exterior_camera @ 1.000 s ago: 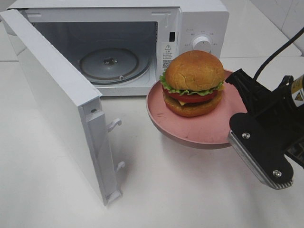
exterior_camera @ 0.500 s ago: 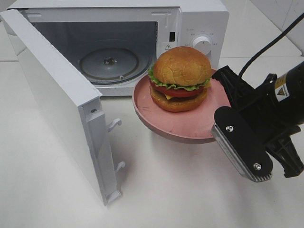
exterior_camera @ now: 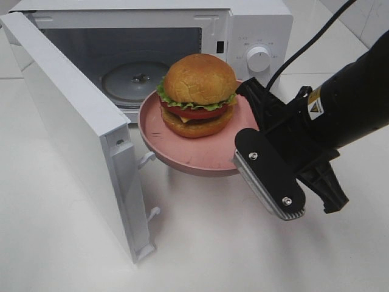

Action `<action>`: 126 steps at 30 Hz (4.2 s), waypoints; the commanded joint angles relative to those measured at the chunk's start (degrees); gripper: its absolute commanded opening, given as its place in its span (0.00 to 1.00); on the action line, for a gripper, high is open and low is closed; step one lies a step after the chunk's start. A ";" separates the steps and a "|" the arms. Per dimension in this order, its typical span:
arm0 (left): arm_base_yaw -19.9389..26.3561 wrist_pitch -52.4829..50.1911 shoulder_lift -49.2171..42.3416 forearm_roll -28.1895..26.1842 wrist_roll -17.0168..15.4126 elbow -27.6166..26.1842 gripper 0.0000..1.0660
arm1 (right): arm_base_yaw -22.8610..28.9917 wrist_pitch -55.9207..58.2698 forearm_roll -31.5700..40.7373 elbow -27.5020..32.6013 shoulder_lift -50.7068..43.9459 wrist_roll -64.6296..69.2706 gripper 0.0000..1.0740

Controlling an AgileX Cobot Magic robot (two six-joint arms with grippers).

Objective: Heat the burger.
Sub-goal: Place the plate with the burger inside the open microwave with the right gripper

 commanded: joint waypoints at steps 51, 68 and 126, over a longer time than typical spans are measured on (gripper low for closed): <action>-0.34 -0.80 -1.38 -0.57 -0.23 0.11 0.94 | 1.26 1.89 -0.29 -30.60 25.84 2.52 0.00; -0.34 -0.80 -1.38 -0.57 -0.23 0.11 0.94 | 1.26 3.90 -2.12 -41.94 33.40 7.39 0.00; -0.34 -0.80 -1.38 -0.57 -0.23 0.11 0.94 | 0.40 6.70 -11.92 -68.58 53.86 22.06 0.18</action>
